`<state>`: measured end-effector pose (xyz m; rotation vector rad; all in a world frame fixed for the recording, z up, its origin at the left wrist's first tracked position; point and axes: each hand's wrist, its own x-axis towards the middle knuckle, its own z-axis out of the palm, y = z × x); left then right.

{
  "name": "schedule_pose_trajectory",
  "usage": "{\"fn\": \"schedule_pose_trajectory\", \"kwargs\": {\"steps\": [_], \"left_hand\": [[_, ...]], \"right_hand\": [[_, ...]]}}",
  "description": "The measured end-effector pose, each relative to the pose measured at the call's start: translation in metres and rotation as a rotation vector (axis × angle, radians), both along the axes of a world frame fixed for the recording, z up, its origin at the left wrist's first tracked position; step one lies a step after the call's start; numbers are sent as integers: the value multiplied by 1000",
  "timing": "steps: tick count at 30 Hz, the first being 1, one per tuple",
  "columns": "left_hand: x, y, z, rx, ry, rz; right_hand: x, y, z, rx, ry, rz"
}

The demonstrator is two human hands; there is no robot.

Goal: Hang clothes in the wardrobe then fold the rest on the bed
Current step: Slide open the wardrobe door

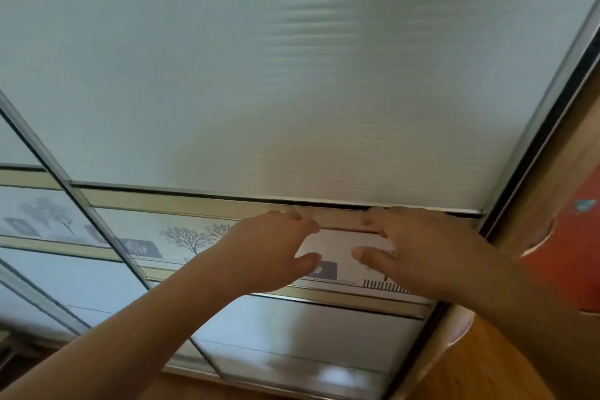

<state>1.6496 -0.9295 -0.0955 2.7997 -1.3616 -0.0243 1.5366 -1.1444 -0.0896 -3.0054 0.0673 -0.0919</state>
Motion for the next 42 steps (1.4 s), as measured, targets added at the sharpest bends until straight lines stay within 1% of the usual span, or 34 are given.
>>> {"fn": "schedule_pose_trajectory", "kwargs": {"steps": [6, 9, 12, 14, 17, 21, 25, 29, 34, 38, 42], "left_hand": [[8, 6, 11, -62, -42, -89], [6, 7, 15, -145, -138, -113], [2, 9, 14, -194, -212, -138], [1, 12, 12, -220, -209, -134], [5, 15, 11, -280, -201, -104], [15, 14, 14, -258, -163, -69], [25, 12, 15, -243, -168, -45], [35, 16, 15, -290, -207, -14], [43, 28, 6, -329, -283, 18], [52, 43, 0, -370, -325, 90], [63, 65, -2, -356, -344, 166]], "right_hand": [[-6, 17, 13, -76, -104, -125], [-12, 25, 18, -171, -194, -161], [-19, 27, 18, -205, -348, -168], [-23, 24, 13, -220, -488, -177], [-23, 10, 7, -334, -627, -200], [-7, -9, 10, -455, -610, -233], [13, -14, 3, -485, -622, -245], [24, -17, -3, -516, -643, -230], [40, -4, -7, -522, -659, -198], [58, 17, -9, -507, -691, -155], [79, 44, -11, -480, -730, -99]]}}
